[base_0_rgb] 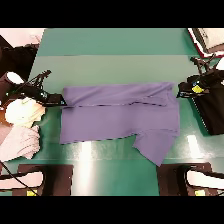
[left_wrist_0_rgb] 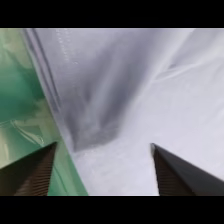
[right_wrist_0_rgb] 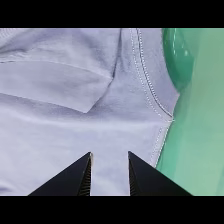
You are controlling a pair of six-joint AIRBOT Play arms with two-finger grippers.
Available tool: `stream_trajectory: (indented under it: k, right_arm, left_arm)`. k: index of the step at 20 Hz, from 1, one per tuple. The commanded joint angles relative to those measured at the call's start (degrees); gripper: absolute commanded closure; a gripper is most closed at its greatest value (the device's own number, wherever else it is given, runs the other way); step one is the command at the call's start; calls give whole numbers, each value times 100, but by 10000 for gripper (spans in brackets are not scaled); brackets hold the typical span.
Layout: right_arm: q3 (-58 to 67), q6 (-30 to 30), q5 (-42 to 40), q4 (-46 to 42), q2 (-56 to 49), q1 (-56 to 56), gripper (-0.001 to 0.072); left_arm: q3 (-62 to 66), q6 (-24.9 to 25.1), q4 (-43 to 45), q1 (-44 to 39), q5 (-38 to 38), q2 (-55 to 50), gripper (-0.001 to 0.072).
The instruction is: Fold the shirts.
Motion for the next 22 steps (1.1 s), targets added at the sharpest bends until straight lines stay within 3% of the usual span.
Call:
stream_trajectory:
  k: [1, 2, 5, 10, 14, 22]
  right_arm:
    - [4, 0, 83, 2, 90, 4, 438]
    - [4, -2, 179, 4, 90, 4, 439]
    - [-11, -160, 643, 17, 103, 4, 443]
    - [-822, -442, 446, 822, 619, 4, 447]
    - [-1558, -518, 68, 903, 1034, 4, 447]
    - [-1449, -535, 232, 901, 1139, 4, 447]
  left_arm:
    - [258, -269, 372, 0, -35, 4, 6]
    - [387, -503, 605, 2, -223, 15, 4]
    - [295, -531, 1069, 7, -632, 341, 4]
    - [-1609, -636, 498, 240, -507, 1563, 4]
    - [-2905, -686, 111, 240, -507, 2013, 4]
    - [-3493, -686, -151, 240, -70, 2013, 28]
